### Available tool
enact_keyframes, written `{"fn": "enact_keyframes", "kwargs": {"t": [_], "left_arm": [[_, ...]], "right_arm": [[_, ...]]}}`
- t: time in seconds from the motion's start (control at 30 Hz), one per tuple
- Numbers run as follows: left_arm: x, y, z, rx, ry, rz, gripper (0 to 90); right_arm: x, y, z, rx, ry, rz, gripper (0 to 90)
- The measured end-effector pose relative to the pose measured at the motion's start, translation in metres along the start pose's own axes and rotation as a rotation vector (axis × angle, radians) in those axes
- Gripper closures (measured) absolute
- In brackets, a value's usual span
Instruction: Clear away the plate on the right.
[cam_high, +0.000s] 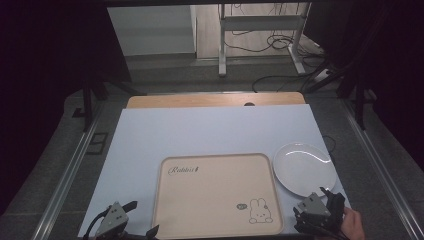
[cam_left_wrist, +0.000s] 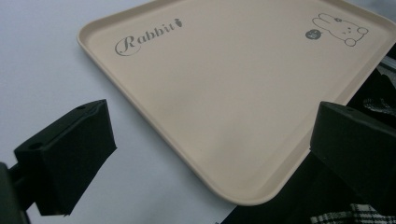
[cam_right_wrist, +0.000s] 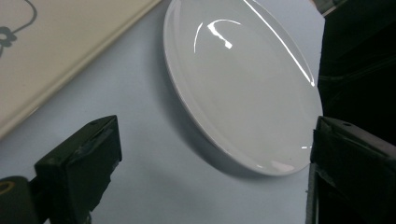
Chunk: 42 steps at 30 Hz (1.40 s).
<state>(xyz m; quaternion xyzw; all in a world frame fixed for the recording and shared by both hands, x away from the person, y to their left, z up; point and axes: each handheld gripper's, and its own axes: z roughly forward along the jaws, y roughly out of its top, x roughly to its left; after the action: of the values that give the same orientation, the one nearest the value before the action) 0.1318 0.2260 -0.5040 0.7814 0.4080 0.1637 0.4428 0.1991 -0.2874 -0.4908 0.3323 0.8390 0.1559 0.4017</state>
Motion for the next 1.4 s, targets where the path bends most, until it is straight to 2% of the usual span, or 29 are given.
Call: {"fn": "enact_keyframes", "kwargs": {"t": [0.1, 0.2, 0.3, 0.4, 0.43, 0.47, 0.5, 0.57, 0.83, 1.0, 1.17, 1.4], "left_arm": [[0.0, 0.0, 0.0, 0.0, 0.0, 0.0, 0.0], [0.0, 0.0, 0.0, 0.0, 0.0, 0.0, 0.0], [0.0, 0.0, 0.0, 0.001, 0.001, 0.001, 0.0], [0.0, 0.0, 0.0, 0.001, 0.0, 0.001, 0.0], [0.0, 0.0, 0.0, 0.002, 0.0, 0.002, 0.0], [0.0, 0.0, 0.0, 0.002, 0.0, 0.002, 0.0], [0.0, 0.0, 0.0, 0.002, 0.0, 0.002, 0.0], [0.0, 0.0, 0.0, 0.002, 0.001, 0.002, 0.0], [0.0, 0.0, 0.0, 0.004, 0.0, 0.003, 0.0], [0.0, 0.0, 0.001, 0.004, 0.001, 0.003, 0.0], [0.0, 0.0, 0.001, 0.004, 0.0, 0.003, 0.0], [0.0, 0.0, 0.001, 0.004, 0.001, 0.003, 0.0]], "right_arm": [[0.006, 0.002, 0.002, 0.013, -0.018, -0.057, 4.0], [0.008, 0.003, 0.003, 0.012, -0.024, -0.08, 5.0], [0.013, 0.004, 0.004, 0.016, -0.05, -0.132, 8.8], [0.015, 0.005, 0.005, 0.019, -0.057, -0.155, 11.2], [0.018, 0.005, 0.007, 0.027, -0.071, -0.191, 13.9], [0.018, 0.005, 0.007, 0.027, -0.071, -0.191, 13.9], [0.02, 0.005, 0.007, 0.028, -0.079, -0.211, 15.4], [0.025, 0.006, 0.009, 0.034, -0.102, -0.279, 20.1], [0.038, 0.007, 0.014, 0.059, -0.146, -0.407, 30.5], [0.043, 0.006, 0.018, 0.074, -0.158, -0.452, 34.4], [0.05, 0.007, 0.022, 0.086, -0.171, -0.518, 44.1], [0.052, 0.009, 0.028, 0.099, -0.184, -0.554, 51.4]]}}
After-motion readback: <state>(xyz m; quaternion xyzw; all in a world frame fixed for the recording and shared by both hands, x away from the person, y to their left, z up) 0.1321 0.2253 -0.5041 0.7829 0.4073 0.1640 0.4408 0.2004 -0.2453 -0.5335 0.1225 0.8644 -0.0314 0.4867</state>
